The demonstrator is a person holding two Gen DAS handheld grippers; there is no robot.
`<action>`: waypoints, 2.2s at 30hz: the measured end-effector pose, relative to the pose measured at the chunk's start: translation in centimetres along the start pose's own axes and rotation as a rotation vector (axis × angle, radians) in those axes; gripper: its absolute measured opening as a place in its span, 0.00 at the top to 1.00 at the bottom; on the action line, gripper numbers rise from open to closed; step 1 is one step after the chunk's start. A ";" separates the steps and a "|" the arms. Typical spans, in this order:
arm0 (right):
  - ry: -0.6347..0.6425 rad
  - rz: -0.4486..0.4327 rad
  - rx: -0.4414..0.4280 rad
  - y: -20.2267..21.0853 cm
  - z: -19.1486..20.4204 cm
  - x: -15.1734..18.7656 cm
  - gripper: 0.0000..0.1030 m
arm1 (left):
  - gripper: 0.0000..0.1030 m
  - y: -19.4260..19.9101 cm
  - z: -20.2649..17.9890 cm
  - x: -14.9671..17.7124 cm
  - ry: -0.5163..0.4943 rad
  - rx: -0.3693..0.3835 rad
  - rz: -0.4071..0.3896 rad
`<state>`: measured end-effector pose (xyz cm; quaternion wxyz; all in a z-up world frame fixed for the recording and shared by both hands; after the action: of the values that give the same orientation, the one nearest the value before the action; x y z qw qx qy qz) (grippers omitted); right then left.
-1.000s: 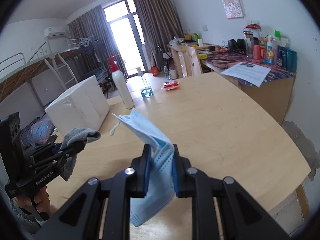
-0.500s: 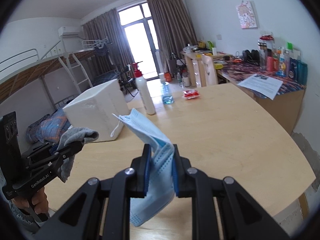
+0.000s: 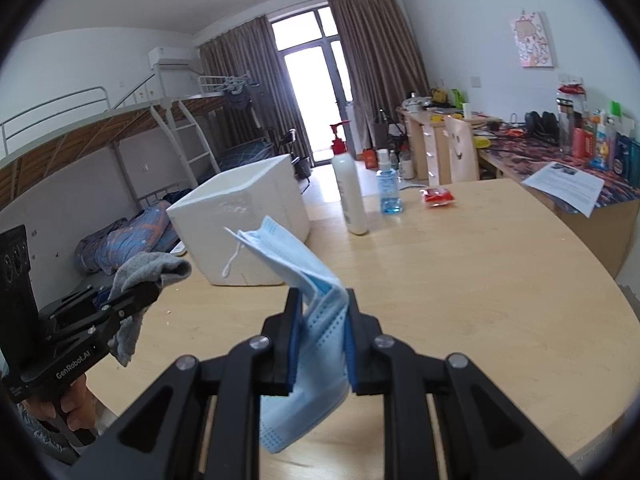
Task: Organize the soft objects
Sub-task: 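Carry the sock and mask toward the foam box with both tools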
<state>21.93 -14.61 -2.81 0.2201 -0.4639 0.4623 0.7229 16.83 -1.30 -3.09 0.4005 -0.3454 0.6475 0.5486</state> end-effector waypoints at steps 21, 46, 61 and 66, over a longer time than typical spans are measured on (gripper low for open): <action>0.096 0.029 -0.112 -4.0 6.3 -1.6 0.78 | 0.79 2.0 7.2 0.3 0.101 -0.155 -0.037; 0.159 0.078 -0.146 -8.8 9.4 -3.8 0.78 | 0.79 1.1 12.6 -1.6 0.172 -0.234 -0.042; 0.169 0.071 -0.129 -10.0 9.7 -6.7 0.78 | 0.79 -0.5 13.0 -5.0 0.133 -0.248 -0.055; 0.176 0.056 -0.121 -10.2 9.8 -7.9 0.78 | 0.79 -0.9 12.7 -6.1 0.126 -0.236 -0.060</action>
<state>28.69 -0.38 0.77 0.1301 -0.5249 0.4481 0.7118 22.11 11.18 1.03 0.3318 -0.4431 0.5916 0.5861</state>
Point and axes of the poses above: each gripper's, at about its wrist camera, not at the fingertips, and y roughly against the way its jaws point, z to its left, x to its underside, the point moved 7 cm from there along -y, roughly the way its jaws point, and after that the axes turned 6 degrees about y, right-handed, at the moved point
